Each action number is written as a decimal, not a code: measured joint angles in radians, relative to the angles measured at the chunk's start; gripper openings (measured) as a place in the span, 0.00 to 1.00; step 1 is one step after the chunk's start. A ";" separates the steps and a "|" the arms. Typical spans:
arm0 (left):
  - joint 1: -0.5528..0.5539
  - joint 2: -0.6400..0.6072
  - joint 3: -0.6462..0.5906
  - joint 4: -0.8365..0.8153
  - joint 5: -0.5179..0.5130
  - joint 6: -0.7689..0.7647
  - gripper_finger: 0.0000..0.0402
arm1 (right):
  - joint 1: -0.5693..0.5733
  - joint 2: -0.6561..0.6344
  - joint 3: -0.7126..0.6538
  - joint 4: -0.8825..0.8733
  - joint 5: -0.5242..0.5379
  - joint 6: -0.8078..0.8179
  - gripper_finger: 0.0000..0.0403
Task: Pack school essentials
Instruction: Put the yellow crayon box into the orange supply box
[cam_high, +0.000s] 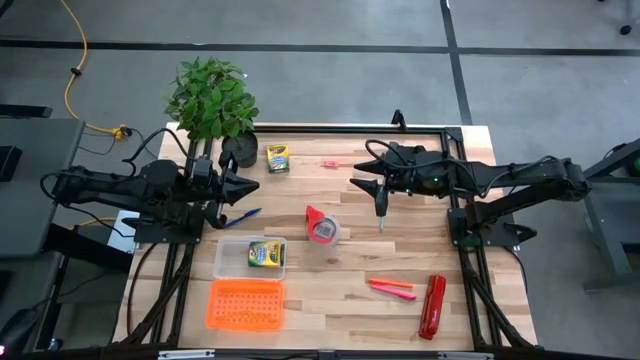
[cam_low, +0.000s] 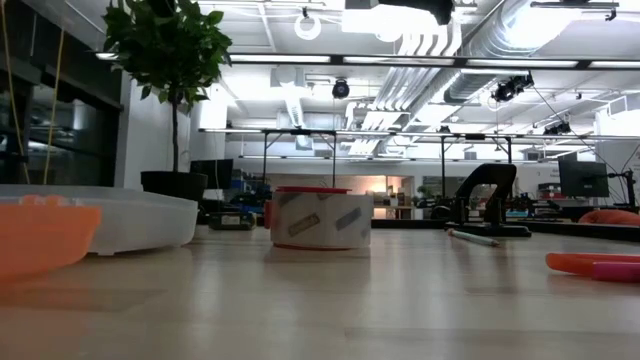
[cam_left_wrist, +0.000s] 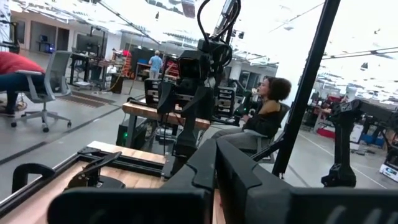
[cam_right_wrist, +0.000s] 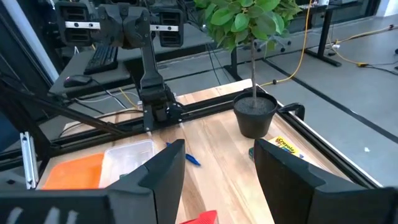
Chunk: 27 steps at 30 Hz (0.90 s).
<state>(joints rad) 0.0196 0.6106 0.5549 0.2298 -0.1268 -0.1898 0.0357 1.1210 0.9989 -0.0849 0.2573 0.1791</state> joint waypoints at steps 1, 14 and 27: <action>0.000 0.002 0.000 0.000 0.000 0.000 0.01 | 0.000 0.000 0.000 0.000 0.000 0.000 0.46; 0.000 0.085 0.005 -0.010 -0.027 -0.019 0.15 | -0.004 0.000 0.000 0.034 -0.175 -0.005 0.12; 0.133 0.545 0.339 -0.720 -0.069 -0.016 0.44 | -0.036 -0.031 0.001 0.018 -0.254 -0.002 0.01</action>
<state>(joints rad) 0.1525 1.1554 0.8943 -0.4898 -0.1955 -0.2063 -0.0002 1.0904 0.9997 -0.0673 0.0029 0.1770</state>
